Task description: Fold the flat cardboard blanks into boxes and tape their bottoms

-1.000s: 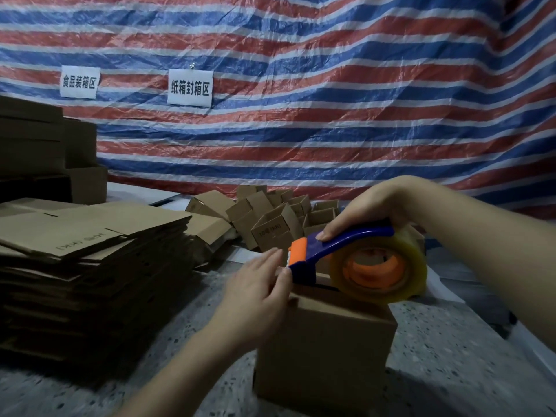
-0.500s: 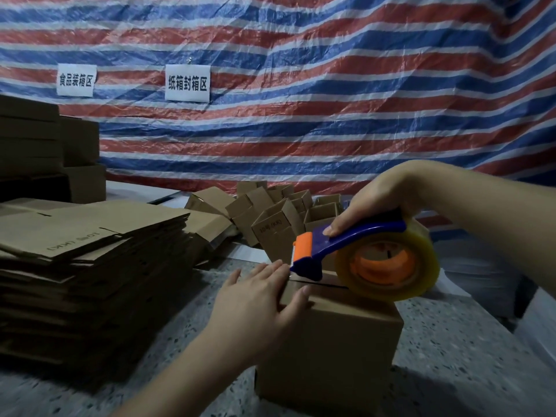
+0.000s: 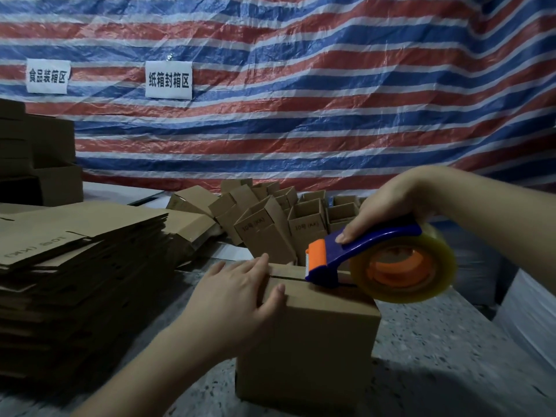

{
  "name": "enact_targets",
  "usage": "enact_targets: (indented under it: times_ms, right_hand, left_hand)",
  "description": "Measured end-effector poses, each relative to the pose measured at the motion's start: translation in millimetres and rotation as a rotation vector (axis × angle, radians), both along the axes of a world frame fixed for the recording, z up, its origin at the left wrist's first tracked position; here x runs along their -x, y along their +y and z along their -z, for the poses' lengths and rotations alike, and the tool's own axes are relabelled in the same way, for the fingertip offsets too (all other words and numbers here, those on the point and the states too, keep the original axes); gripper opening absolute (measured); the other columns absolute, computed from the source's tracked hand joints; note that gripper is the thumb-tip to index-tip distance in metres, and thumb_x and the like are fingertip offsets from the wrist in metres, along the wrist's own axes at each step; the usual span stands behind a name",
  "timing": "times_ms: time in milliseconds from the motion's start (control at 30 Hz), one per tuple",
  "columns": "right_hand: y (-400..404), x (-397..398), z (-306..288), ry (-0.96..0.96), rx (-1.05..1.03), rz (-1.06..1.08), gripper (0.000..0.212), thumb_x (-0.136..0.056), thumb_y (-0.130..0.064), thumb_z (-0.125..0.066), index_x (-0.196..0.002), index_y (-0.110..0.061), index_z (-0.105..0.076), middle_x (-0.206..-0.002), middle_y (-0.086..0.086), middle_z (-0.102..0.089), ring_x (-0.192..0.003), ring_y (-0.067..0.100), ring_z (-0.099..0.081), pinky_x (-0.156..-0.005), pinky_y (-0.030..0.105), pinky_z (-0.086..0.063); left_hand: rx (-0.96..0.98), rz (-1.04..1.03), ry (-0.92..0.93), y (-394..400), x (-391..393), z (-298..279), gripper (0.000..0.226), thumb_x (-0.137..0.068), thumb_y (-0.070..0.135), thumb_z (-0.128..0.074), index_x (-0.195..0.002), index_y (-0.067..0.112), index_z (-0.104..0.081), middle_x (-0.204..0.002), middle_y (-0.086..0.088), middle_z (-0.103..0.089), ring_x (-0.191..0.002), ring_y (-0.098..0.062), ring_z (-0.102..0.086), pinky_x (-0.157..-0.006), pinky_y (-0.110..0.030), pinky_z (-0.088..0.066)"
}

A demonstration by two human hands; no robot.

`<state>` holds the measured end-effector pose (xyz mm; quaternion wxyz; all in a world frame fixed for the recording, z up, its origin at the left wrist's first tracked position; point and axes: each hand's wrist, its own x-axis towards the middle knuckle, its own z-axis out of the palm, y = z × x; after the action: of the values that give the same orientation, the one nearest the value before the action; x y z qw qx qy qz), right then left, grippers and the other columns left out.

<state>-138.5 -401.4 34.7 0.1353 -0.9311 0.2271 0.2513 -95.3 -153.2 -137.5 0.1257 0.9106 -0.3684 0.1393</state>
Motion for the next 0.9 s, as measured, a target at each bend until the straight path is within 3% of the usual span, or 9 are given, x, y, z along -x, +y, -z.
enact_targets:
  times_ms: [67,133,233,400,600,733,900]
  right_hand:
    - [4,-2,0,0.015,0.013,-0.003,0.09,-0.047,-0.069,-0.086,-0.117,-0.015,-0.067,-0.099,0.009,-0.078,-0.086,0.022,-0.075,-0.072,0.032,-0.06]
    - [7,-3,-1,0.018,0.021,-0.007,0.086,-0.05,-0.068,-0.084,-0.116,-0.016,-0.067,-0.096,0.008,-0.078,-0.084,0.021,-0.076,-0.069,0.031,-0.06]
    - [6,-1,-1,0.014,0.006,0.0,0.082,-0.052,-0.067,-0.083,-0.114,-0.016,-0.068,-0.094,0.007,-0.078,-0.081,0.02,-0.075,-0.069,0.03,-0.06]
    - [-5,7,-1,-0.002,-0.014,-0.001,0.101,-0.034,-0.074,-0.088,-0.114,-0.014,-0.069,-0.098,0.008,-0.078,-0.084,0.021,-0.075,-0.072,0.032,-0.059]
    - [-26,27,-5,-0.026,-0.07,0.03,0.077,-0.059,-0.066,-0.082,-0.111,-0.011,-0.069,-0.09,0.008,-0.078,-0.074,0.019,-0.075,-0.06,0.028,-0.057]
    - [-41,40,-11,-0.024,-0.082,0.04,0.089,-0.054,-0.069,-0.087,-0.115,-0.007,-0.068,-0.092,0.011,-0.076,-0.075,0.022,-0.072,-0.063,0.03,-0.057]
    - [-39,38,3,0.056,-0.067,0.028,0.079,-0.06,-0.067,-0.078,-0.112,-0.008,-0.069,-0.09,0.009,-0.075,-0.076,0.021,-0.072,-0.069,0.032,-0.057]
  left_hand:
    - [-0.015,-0.015,-0.055,-9,1,-5,0.081,-0.09,0.07,-0.004,-0.158,0.027,-0.003,-0.159,0.007,-0.032,-0.149,-0.01,-0.018,-0.121,-0.038,-0.005]
    - [-0.047,0.006,-0.09,-24,4,-10,0.084,-0.087,0.07,-0.004,-0.157,0.024,-0.004,-0.163,0.002,-0.02,-0.151,-0.013,-0.01,-0.121,-0.04,-0.002]
    - [-0.103,0.086,-0.032,-43,10,-9,0.084,-0.092,0.073,-0.007,-0.157,0.021,-0.005,-0.165,-0.002,-0.012,-0.152,-0.015,-0.008,-0.119,-0.035,0.0]
    - [-0.169,0.102,-0.026,-45,6,-3,0.131,-0.055,0.097,0.017,-0.157,0.019,-0.005,-0.164,-0.005,-0.016,-0.151,-0.019,-0.016,-0.121,-0.038,-0.01]
    - [-0.138,0.108,-0.082,-44,6,1,0.127,-0.06,0.099,0.008,-0.157,0.02,-0.015,-0.162,-0.003,-0.024,-0.149,-0.019,-0.021,-0.12,-0.037,-0.01]
    - [-0.119,0.108,-0.094,-43,6,2,0.126,-0.061,0.098,0.007,-0.157,0.021,-0.015,-0.162,-0.001,-0.026,-0.148,-0.018,-0.023,-0.12,-0.036,-0.011]
    - [-0.149,0.105,-0.069,-43,7,1,0.127,-0.058,0.099,0.008,-0.158,0.022,-0.009,-0.164,-0.001,-0.021,-0.15,-0.018,-0.019,-0.12,-0.037,-0.009]
